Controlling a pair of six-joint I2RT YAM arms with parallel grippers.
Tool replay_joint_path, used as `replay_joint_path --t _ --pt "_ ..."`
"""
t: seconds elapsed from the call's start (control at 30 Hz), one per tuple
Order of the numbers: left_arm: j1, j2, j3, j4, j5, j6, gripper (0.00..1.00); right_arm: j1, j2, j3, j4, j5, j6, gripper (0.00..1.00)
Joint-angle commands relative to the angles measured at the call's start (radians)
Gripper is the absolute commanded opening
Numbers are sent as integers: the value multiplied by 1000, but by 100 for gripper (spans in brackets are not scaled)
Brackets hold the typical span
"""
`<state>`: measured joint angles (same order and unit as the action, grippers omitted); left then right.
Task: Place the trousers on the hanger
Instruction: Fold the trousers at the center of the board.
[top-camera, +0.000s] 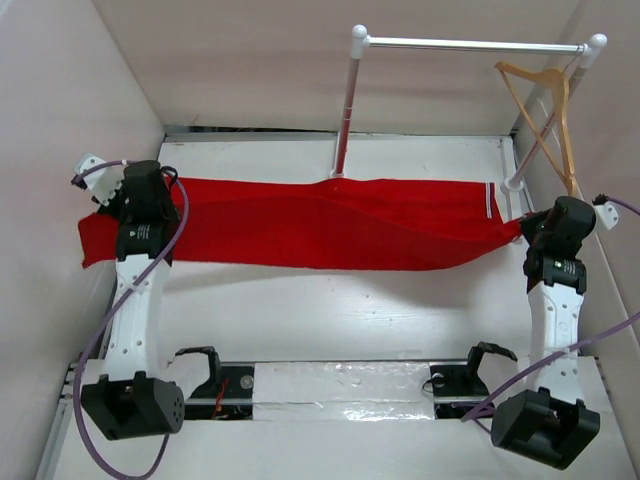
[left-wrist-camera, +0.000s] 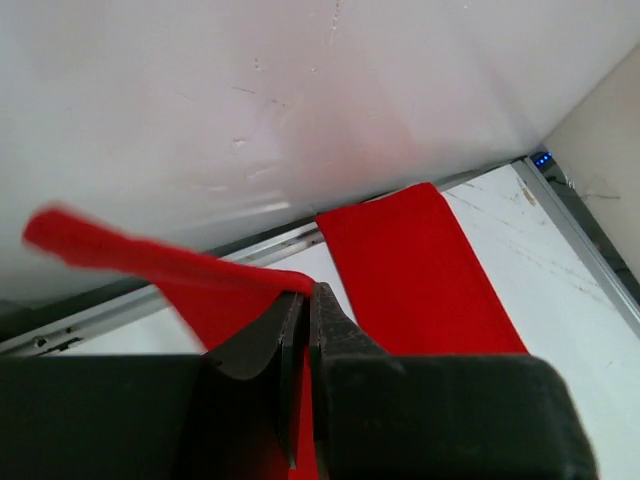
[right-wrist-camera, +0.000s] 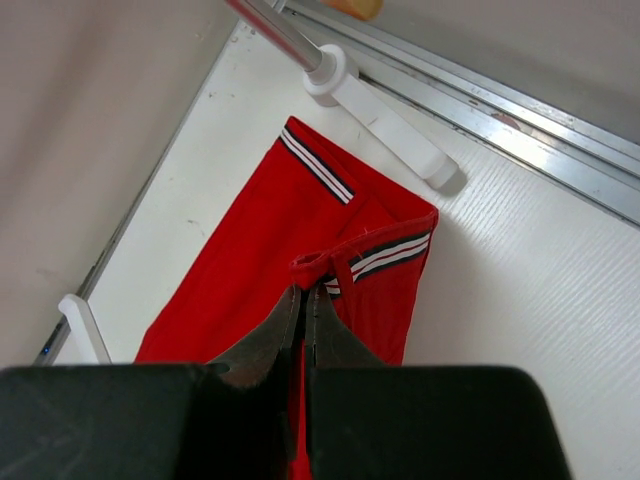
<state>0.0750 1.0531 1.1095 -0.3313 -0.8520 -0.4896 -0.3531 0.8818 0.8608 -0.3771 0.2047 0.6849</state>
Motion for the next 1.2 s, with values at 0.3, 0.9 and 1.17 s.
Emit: replay_joint_path --t 0.3,0.9,1.17 --pt "124 264 150 -67 8 -101 0 -15 177 52 222 -2 -4 0" --pt "161 639 415 52 33 -27 0 77 514 241 337 140 -1 0" --pt "161 820 552 75 42 6 0 112 652 319 359 188 -25 0"
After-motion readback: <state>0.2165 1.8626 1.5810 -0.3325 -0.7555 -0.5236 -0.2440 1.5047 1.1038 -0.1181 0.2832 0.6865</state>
